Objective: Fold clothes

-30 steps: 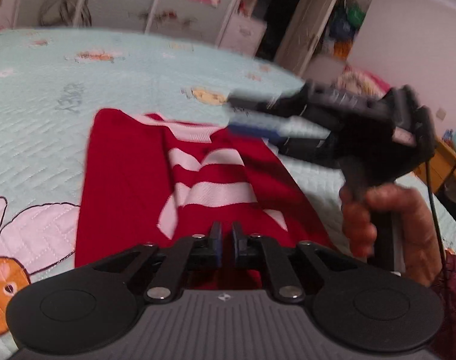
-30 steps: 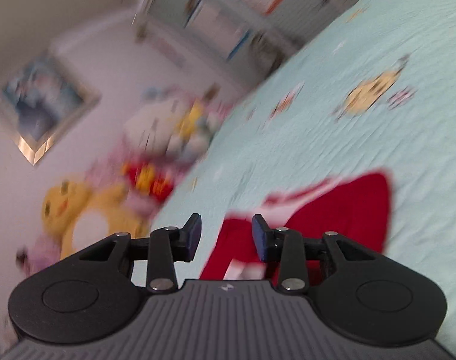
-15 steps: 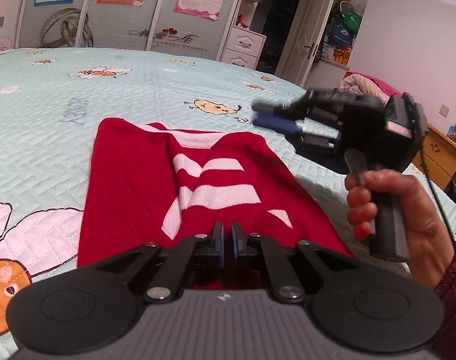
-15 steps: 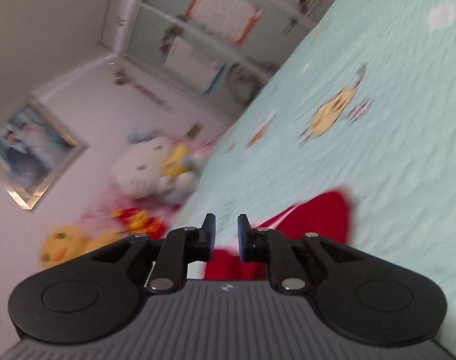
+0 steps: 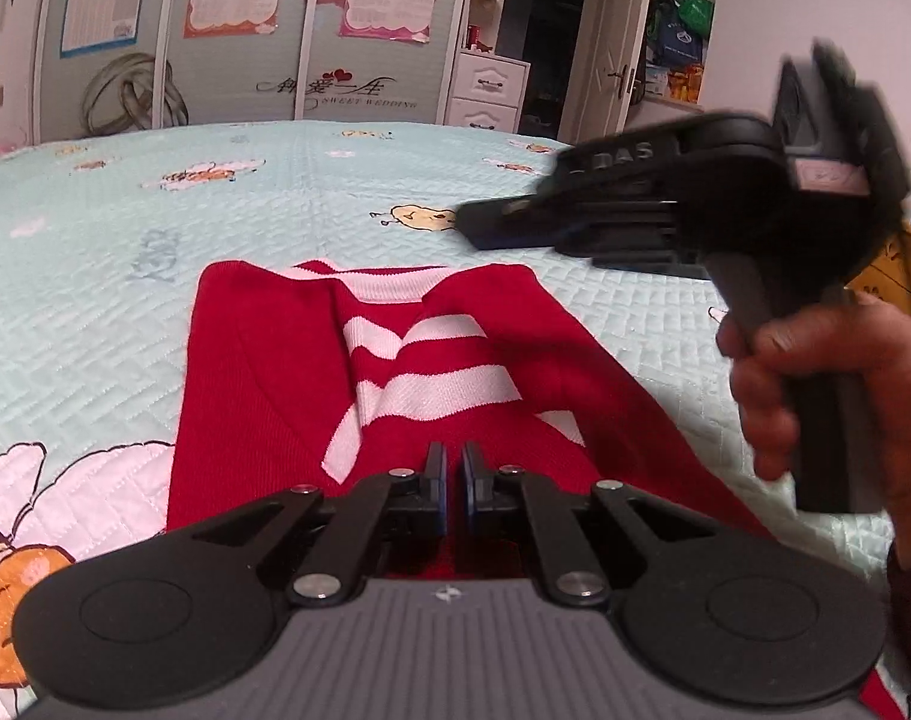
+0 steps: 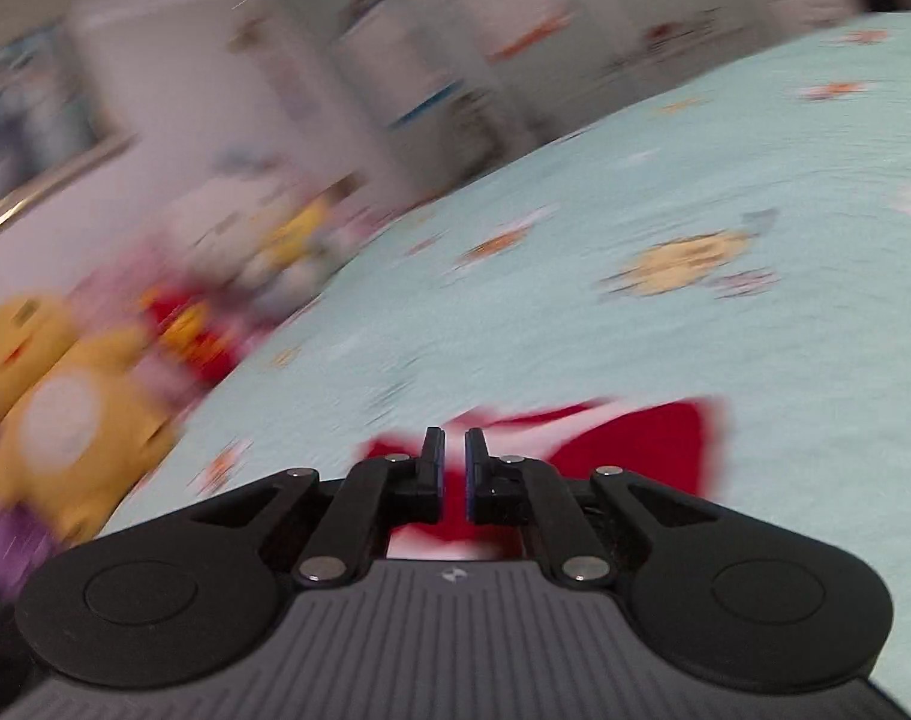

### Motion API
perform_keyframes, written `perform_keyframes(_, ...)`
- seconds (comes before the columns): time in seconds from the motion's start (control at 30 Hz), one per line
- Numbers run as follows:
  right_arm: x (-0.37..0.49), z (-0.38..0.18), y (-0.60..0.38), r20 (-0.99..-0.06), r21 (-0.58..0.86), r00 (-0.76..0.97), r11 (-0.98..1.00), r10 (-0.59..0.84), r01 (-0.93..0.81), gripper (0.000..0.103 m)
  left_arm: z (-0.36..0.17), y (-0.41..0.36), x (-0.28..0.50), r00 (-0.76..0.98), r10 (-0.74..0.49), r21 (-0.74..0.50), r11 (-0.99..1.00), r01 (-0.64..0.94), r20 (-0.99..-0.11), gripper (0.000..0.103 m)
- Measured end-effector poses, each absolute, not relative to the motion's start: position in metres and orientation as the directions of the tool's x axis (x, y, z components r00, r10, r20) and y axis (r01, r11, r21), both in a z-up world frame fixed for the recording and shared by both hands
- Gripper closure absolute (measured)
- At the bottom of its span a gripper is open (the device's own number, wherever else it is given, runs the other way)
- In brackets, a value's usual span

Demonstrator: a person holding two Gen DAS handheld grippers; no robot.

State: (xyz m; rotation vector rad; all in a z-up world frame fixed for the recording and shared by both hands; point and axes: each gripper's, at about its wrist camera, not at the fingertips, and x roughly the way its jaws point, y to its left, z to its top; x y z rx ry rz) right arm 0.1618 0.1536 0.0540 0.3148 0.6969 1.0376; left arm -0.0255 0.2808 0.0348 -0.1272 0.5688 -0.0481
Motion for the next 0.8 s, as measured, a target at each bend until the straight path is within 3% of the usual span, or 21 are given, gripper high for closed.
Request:
perform_keyframes(0.17, 0.164, 0.013, 0.184, -0.477, 0.549, 0.229, 0.492, 0.848, -0.676, 0.103, 0.032, 0.285, -0.026, 0.843, -0.089, -0.152, 0.988, 0.009, -0.530, 0.094)
perform_keyframes(0.3, 0.177, 0.006, 0.171, -0.427, 0.644, 0.206, 0.456, 0.881, -0.614, 0.103, 0.036, 0.291, -0.026, 0.842, -0.122, -0.198, 0.980, 0.019, -0.526, 0.094)
perform_keyframes(0.4, 0.179, 0.002, 0.168, -0.408, 0.676, 0.194, 0.438, 0.892, -0.592, 0.103, 0.045, 0.322, -0.024, 0.831, -0.223, -0.370, 0.929, 0.022, -0.510, 0.097)
perform_keyframes(0.5, 0.177, 0.003, 0.173, -0.419, 0.661, 0.200, 0.449, 0.886, -0.601, 0.103, 0.058, 0.360, -0.018, 0.872, -0.196, -0.472, 0.881, -0.044, -0.448, 0.097)
perform_keyframes(0.57, 0.176, 0.004, 0.179, -0.433, 0.636, 0.211, 0.463, 0.876, -0.618, 0.103, 0.065, 0.383, -0.009, 0.890, -0.172, -0.521, 0.850, -0.083, -0.422, 0.103)
perform_keyframes(0.73, 0.172, 0.005, 0.183, -0.454, 0.588, 0.232, 0.485, 0.860, -0.648, 0.103, 0.055, 0.411, 0.057, 0.873, -0.137, -0.539, 0.828, -0.158, -0.467, 0.103)
perform_keyframes(0.8, 0.173, 0.004, 0.182, -0.452, 0.592, 0.229, 0.482, 0.862, -0.647, 0.103, 0.042, 0.418, 0.085, 0.837, -0.138, -0.517, 0.834, -0.190, -0.530, 0.103)
